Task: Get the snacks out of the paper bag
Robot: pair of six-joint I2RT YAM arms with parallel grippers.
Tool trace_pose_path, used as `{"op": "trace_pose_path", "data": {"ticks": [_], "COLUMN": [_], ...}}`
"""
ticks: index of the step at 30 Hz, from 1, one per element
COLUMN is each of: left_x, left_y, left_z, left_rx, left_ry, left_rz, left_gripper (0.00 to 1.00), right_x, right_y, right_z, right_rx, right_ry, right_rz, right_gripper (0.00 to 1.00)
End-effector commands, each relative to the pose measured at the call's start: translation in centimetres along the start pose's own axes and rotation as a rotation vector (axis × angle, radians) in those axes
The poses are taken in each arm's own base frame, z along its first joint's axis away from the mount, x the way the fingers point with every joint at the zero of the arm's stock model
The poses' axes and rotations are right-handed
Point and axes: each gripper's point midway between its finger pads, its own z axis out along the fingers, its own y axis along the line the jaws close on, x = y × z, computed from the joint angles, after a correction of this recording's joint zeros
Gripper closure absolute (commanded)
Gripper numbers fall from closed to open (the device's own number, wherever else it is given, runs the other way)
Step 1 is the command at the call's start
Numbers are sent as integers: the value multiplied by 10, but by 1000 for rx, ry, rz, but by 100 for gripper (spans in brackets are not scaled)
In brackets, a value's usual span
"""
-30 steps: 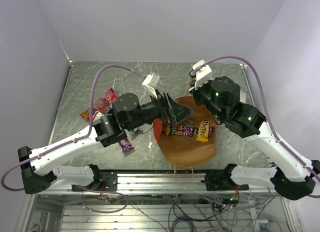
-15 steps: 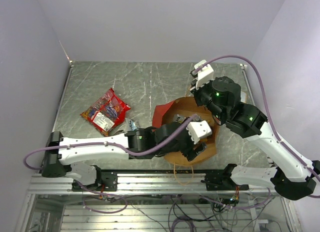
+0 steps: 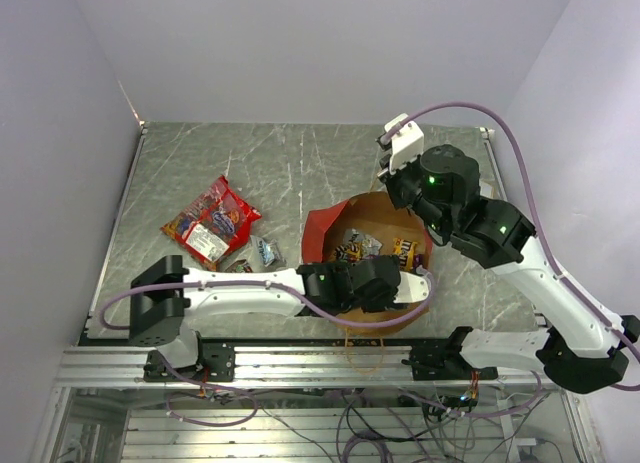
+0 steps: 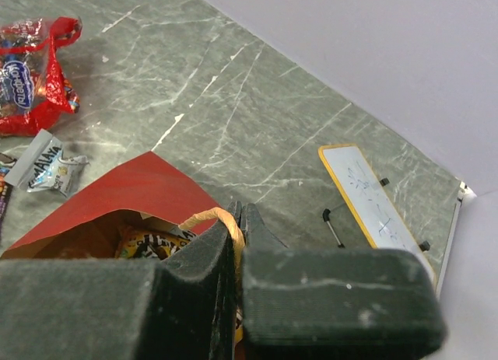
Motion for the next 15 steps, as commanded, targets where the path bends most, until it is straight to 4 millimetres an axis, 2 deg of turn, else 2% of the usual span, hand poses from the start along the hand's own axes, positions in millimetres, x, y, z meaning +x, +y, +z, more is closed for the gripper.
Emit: {"op": "trace_pose_path", "data": {"ticks": [1,7,15], "left_x": [10,34,44], "left_y": [2,16,25], "left_z": [18,42,42], "left_rx": [33,6,73], "left_ry": [41,103,53], "left_rz": [79,77,45], "left_gripper": [34,43,48], "right_x": [-20,-16,-18], "right_y": [-7,-8,-8], "right_z": [-7,-7,-6], "right_rx": [11,14,13], "right_ry": [-51,-33,-14], "right_rz": [22,14,-2], "right_gripper": [100,100,100]}}
